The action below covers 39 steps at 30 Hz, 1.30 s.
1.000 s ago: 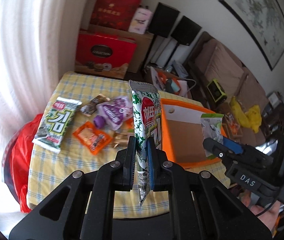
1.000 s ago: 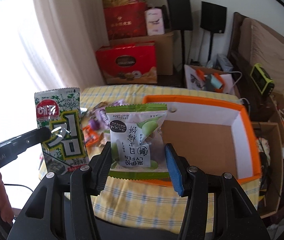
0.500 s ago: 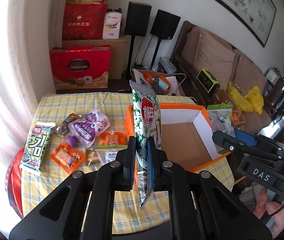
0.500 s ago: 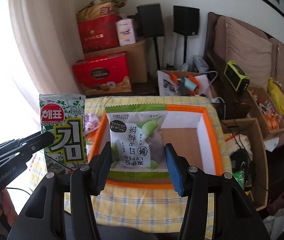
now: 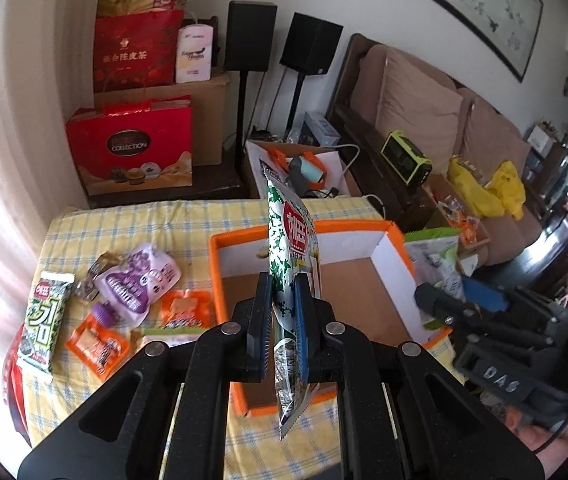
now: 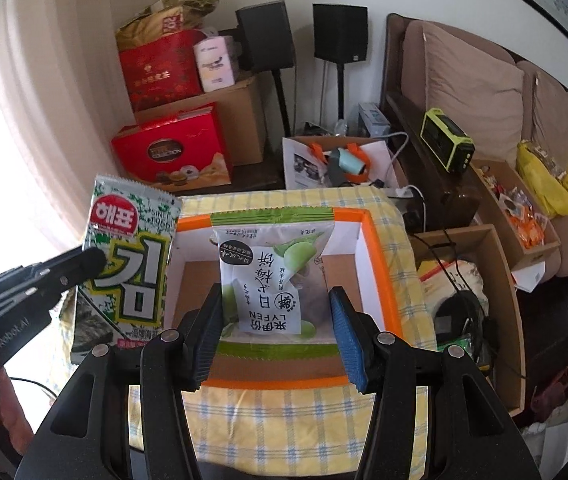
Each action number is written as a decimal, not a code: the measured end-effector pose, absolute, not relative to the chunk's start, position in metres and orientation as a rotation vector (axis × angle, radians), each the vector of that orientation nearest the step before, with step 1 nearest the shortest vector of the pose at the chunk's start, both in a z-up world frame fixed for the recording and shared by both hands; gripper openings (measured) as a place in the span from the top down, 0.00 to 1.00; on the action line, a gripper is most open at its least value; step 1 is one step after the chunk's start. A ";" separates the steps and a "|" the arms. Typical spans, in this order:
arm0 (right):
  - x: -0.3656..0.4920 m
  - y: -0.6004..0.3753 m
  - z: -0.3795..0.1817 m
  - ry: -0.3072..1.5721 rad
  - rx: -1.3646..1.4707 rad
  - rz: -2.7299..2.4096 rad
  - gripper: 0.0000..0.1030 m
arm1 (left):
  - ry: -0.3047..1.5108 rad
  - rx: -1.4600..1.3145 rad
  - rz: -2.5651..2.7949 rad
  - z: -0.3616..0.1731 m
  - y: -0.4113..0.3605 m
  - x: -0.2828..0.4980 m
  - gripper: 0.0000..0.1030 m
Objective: Organize objects
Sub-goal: 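Carry both packets over the orange box and release them inside, then withdraw both tools from the box back toward the snacks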
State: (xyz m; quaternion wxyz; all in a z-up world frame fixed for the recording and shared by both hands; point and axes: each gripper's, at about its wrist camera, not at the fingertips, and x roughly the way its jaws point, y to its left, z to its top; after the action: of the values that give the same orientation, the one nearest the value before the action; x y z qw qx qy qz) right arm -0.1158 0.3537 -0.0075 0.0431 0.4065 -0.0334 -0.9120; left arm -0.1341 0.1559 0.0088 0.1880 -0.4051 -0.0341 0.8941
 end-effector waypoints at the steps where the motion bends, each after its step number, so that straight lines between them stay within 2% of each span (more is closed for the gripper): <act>1: -0.119 0.355 -0.009 -0.106 1.249 -2.789 0.48 | -0.100 -1.140 2.517 0.009 0.159 -0.137 0.91; 6: -0.132 0.362 -0.022 -0.143 1.283 -2.783 0.48 | -0.095 -1.198 2.495 -0.005 0.170 -0.153 0.89; 12: -0.144 0.363 -0.038 -0.173 1.329 -2.766 0.48 | -0.077 -1.270 2.501 -0.027 0.169 -0.160 0.72; 18: -0.147 0.360 -0.049 -0.168 1.354 -2.754 0.48 | -0.061 -1.267 2.513 -0.026 0.165 -0.158 0.70; 22: -0.150 0.363 -0.054 -0.152 1.373 -2.768 0.46 | -0.036 -1.257 2.517 -0.024 0.165 -0.155 0.61; 24: -0.154 0.364 -0.056 -0.122 1.389 -2.780 0.40 | -0.036 -1.257 2.512 -0.024 0.165 -0.155 0.60; 26: -0.154 0.367 -0.056 -0.123 1.393 -2.785 0.38 | -0.029 -1.254 2.517 -0.023 0.164 -0.154 0.58; 28: -0.154 0.370 -0.056 -0.147 1.390 -2.781 0.38 | -0.033 -1.253 2.522 -0.023 0.161 -0.154 0.49; 30: -0.152 0.372 -0.054 -0.156 1.383 -2.787 0.36 | -0.038 -1.251 2.529 -0.023 0.159 -0.154 0.44; 32: -0.150 0.373 -0.051 -0.161 1.368 -2.799 0.30 | -0.029 -1.249 2.540 -0.022 0.158 -0.154 0.41; 34: -0.149 0.374 -0.048 -0.167 1.354 -2.802 0.20 | -0.013 -1.249 2.555 -0.022 0.155 -0.153 0.33; 39: -0.147 0.371 -0.040 -0.146 1.323 -2.825 0.12 | -0.022 -1.267 2.560 -0.025 0.147 -0.153 0.29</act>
State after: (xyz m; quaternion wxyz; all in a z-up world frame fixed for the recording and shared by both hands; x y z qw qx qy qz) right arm -0.1471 0.3715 -0.0399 0.0094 0.4236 -0.0467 -0.9046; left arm -0.1529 0.1472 -0.0247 0.1422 -0.4391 -0.0077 0.8871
